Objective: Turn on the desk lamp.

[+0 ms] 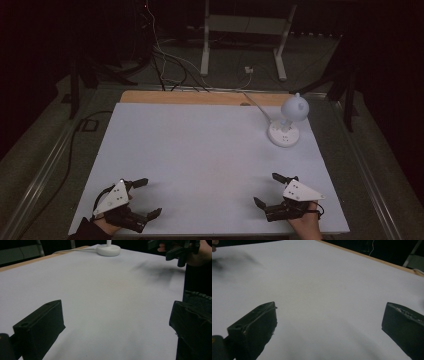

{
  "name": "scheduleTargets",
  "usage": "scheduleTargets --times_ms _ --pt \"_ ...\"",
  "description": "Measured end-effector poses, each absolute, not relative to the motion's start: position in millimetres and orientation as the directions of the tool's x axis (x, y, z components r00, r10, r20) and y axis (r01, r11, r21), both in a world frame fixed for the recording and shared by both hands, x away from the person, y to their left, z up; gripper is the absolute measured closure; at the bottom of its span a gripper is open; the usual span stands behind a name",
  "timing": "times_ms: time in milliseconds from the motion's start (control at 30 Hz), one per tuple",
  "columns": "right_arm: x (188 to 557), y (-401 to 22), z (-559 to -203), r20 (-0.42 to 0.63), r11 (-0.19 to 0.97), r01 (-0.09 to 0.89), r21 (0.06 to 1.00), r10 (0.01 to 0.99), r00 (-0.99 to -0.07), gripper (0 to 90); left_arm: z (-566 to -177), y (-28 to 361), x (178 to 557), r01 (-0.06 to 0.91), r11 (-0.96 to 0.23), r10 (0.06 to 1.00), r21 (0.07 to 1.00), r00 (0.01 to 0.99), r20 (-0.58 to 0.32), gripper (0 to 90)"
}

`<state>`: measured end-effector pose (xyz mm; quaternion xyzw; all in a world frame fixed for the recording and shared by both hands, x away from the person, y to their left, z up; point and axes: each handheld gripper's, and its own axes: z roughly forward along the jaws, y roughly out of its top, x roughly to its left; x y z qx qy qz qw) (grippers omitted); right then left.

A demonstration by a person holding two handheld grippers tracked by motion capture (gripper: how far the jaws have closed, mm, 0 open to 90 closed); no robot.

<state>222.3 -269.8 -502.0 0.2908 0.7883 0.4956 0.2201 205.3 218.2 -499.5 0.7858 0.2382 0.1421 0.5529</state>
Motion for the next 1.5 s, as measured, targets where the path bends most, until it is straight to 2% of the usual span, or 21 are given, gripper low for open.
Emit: scheduleTargets --times_ms 467,1000,1500 --pt "221 -268 -501 -0.052 0.334 0.225 0.915 0.652 -0.756 0.0 -498 220 204 0.205 -0.244 0.528 0.948 0.848 -0.048 0.3" --pt "219 -262 -501 -0.031 0.355 0.253 0.900 0.630 -0.776 0.0 -497 220 205 0.203 -0.230 0.529 0.952 0.847 -0.053 0.3" --pt "216 -251 -494 0.059 0.356 0.305 0.884 0.561 -0.826 0.0 -497 220 204 0.204 -0.239 0.527 0.949 0.848 -0.050 0.3"
